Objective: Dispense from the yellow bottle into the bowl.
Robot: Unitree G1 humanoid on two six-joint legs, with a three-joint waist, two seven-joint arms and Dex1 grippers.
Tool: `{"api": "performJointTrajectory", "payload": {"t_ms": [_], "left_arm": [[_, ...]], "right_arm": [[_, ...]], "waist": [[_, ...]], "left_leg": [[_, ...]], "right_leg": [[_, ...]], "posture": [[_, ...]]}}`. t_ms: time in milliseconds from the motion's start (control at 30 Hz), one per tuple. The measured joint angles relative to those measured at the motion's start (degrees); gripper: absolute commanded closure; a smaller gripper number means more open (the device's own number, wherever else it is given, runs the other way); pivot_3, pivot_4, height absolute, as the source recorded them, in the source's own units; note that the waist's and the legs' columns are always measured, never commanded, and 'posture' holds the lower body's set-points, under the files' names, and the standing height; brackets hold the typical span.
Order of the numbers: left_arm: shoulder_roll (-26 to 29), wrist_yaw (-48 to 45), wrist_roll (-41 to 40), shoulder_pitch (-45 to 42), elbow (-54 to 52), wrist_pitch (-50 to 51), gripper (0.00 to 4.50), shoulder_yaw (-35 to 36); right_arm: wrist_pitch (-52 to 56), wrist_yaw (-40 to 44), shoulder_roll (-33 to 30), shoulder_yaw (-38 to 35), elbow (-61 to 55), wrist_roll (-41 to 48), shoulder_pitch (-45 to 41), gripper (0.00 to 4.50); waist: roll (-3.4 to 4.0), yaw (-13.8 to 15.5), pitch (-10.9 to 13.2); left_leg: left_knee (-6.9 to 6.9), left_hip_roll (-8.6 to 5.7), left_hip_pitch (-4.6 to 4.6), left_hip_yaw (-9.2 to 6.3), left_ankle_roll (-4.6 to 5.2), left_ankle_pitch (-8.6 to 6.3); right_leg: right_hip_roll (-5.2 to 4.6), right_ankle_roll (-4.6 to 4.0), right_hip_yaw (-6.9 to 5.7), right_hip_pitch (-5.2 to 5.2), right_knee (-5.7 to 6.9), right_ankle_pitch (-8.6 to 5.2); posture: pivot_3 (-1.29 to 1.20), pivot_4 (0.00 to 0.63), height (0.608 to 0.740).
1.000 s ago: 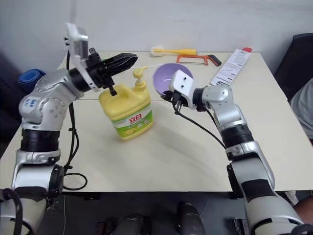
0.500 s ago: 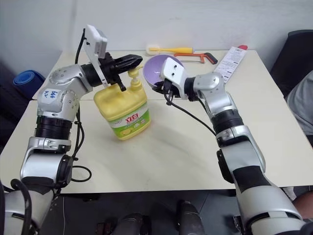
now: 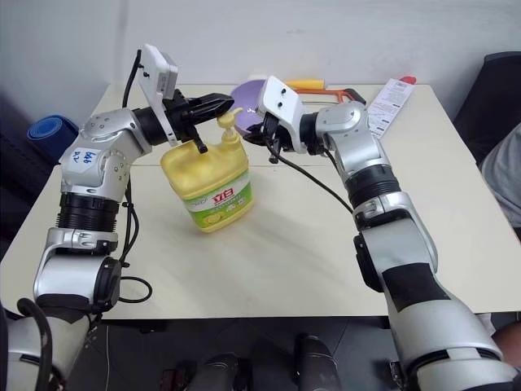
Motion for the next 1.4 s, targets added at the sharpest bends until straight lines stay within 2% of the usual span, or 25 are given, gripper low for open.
{"api": "performJointTrajectory", "payload": {"t_ms": [400,867,1400], "left_arm": [[0.1,-2.1,1.5,0.3,-2.0,0.4,4.43,-0.9],[-0.1,-0.7,1.9,2.2,-5.8,6.4,4.43,-1.0],[-1.8,1.3,-0.5,4.0,-7.9,13.7,4.43,2.5]], "right_arm": [[3.7,2.4,-0.1,-0.6,-0.2,0.7,0.0,4.5],[4.3,3.1,-0.2,-2.1,-0.2,0.9,0.0,4.5],[4.5,3.0,-0.4,-2.2,-0.8,0.6,0.0,4.5]], "waist": [[0.0,0.0,0.0],[0.0,0.2,0.0],[-0.01,0.3,-0.3]], "left_leg": [[0.05,-0.01,0.0,0.0,0.0,0.0],[0.39,-0.01,0.08,-0.01,0.0,0.0],[0.62,-0.01,0.13,-0.07,-0.01,-0.01]], "right_leg": [[-0.01,0.0,0.01,0.0,0.04,0.0],[-0.06,0.0,0.08,0.09,0.34,0.0],[-0.14,0.0,0.27,0.17,0.55,0.0]], "posture": [[0.0,0.15,0.74],[0.0,0.15,0.74],[0.0,0.15,0.74]]}}
